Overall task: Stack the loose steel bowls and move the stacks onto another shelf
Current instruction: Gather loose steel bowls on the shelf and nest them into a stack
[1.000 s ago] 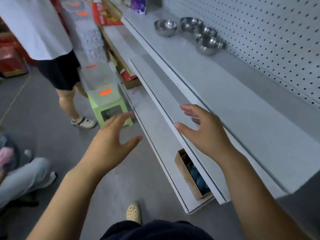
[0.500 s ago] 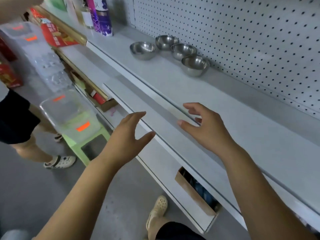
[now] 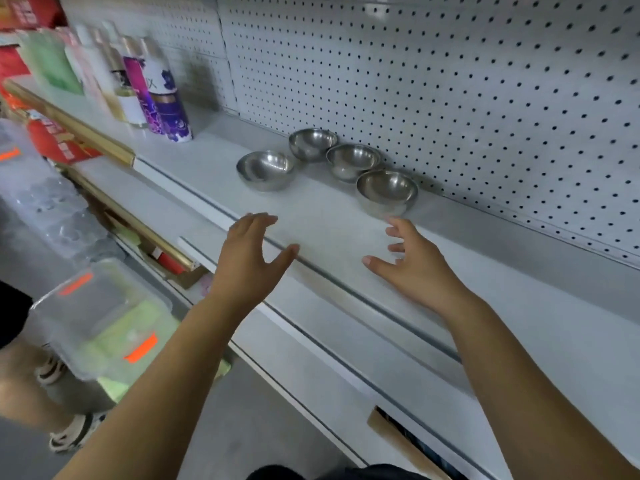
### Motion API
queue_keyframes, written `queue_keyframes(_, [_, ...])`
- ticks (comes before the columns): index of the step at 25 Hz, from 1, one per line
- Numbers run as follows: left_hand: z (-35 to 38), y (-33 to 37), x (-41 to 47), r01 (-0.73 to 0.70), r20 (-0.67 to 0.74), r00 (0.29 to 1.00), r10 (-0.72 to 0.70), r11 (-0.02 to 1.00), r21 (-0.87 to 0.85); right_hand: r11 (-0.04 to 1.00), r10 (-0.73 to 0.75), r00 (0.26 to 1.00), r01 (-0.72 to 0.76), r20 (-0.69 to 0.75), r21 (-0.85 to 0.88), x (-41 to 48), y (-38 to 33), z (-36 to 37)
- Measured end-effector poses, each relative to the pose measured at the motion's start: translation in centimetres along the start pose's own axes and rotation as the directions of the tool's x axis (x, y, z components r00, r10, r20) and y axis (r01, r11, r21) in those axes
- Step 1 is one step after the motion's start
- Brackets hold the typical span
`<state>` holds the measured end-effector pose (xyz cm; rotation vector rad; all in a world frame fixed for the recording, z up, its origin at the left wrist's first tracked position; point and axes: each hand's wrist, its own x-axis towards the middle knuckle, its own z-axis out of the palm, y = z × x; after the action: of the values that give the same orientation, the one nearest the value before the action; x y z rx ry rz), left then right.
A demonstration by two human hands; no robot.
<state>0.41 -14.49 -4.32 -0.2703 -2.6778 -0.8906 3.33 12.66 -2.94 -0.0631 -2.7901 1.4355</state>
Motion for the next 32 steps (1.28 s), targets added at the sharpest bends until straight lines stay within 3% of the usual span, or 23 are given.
queue_keyframes(3, [0.3, -2.6, 4.6, -0.024, 0.003, 1.0, 0.024, 0.998, 0.062, 0.999, 0.021, 0.986, -0.029, -0.166, -0.042, 2.2, -0.5, 0.8])
queue_keyframes(6, [0.8, -5.3, 9.1, -0.024, -0.001, 1.0, 0.024, 0.995, 0.093, 0.996, 0.043, 0.923, -0.068, -0.382, -0.05, 4.7, -0.8, 2.0])
queue_keyframes(10, [1.1, -9.2, 13.6, -0.05, -0.03, 0.998, 0.055, 0.99, 0.131, 0.986, 0.15, 0.846, -0.167, -0.511, 0.014, 7.4, -1.0, 4.0])
queue_keyframes(16, [2.1, -11.7, 18.9, 0.012, 0.089, 0.996, -0.006, 0.998, -0.067, 0.972, 0.234, 0.759, -0.203, -0.608, 0.121, 11.5, -0.6, 6.6])
queue_keyframes(21, [3.5, -13.3, 19.0, -0.019, 0.056, 0.998, 0.033, 0.971, -0.236, 0.98, 0.198, 0.644, -0.123, -0.738, 0.156, 13.3, -0.7, 7.3])
queue_keyframes(26, [3.6, -13.7, 18.9, -0.035, 0.024, 0.999, 0.044, 0.956, -0.29, 0.955, 0.271, 0.628, -0.081, -0.73, 0.285, 13.6, -0.6, 7.6])
queue_keyframes(32, [3.6, -14.0, 18.8, -0.051, 0.016, 0.998, 0.06, 0.939, -0.34, 0.932, 0.358, 0.591, -0.179, -0.723, 0.315, 12.9, -1.4, 7.6])
